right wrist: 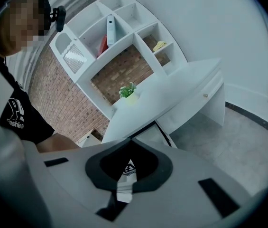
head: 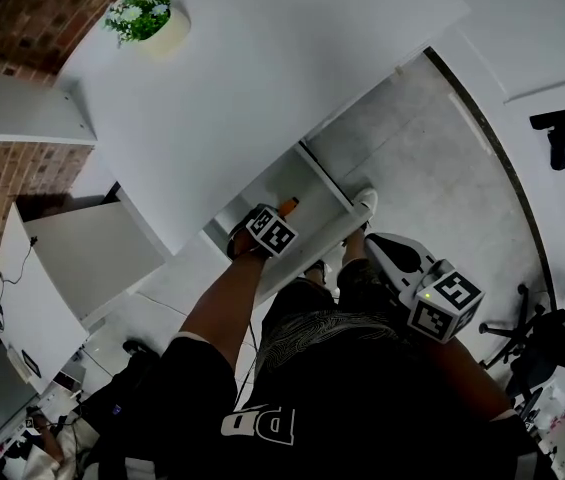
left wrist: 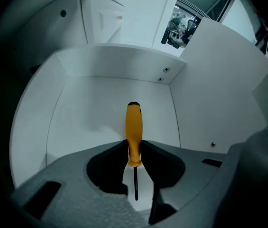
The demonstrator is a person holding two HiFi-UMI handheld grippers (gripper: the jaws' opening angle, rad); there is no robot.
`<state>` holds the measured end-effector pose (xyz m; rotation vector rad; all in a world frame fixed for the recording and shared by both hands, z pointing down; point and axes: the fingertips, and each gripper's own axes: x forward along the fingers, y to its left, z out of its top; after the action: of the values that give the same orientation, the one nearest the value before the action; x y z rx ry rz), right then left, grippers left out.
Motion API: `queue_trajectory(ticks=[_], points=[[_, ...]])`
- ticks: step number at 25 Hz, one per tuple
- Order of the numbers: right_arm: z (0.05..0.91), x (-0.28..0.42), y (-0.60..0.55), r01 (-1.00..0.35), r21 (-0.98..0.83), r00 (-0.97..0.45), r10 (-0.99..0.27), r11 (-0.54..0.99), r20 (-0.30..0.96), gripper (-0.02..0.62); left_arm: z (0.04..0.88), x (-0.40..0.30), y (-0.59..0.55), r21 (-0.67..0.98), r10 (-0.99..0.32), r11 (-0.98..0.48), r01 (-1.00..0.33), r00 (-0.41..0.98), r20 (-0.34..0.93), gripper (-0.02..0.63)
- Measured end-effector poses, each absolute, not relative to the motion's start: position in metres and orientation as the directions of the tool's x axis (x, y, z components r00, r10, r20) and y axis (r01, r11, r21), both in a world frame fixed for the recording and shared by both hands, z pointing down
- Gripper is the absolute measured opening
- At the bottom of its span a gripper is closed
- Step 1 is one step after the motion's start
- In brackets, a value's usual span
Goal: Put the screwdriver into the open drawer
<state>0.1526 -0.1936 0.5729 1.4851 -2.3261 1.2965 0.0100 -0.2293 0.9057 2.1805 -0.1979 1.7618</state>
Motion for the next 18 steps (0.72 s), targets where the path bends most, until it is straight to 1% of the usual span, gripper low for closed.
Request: queue_trajectory(ticks=[10, 18], points=[[0.580, 0.159, -0.190, -0.785, -0.603, -0.512, -0.697, 0.142, 0.503, 0.005, 0.919, 0.012, -0.229, 0.171, 0.110, -0.938, -0.303, 0.207, 0.972, 0.092], [0.581, 0.160, -0.181, -0.794, -0.591, -0.510, -0.686, 0.144, 0.519, 0.005, 0.923, 0.014, -0.228, 0.180, 0.116, -0.938, -0.297, 0.222, 0.968, 0.096]])
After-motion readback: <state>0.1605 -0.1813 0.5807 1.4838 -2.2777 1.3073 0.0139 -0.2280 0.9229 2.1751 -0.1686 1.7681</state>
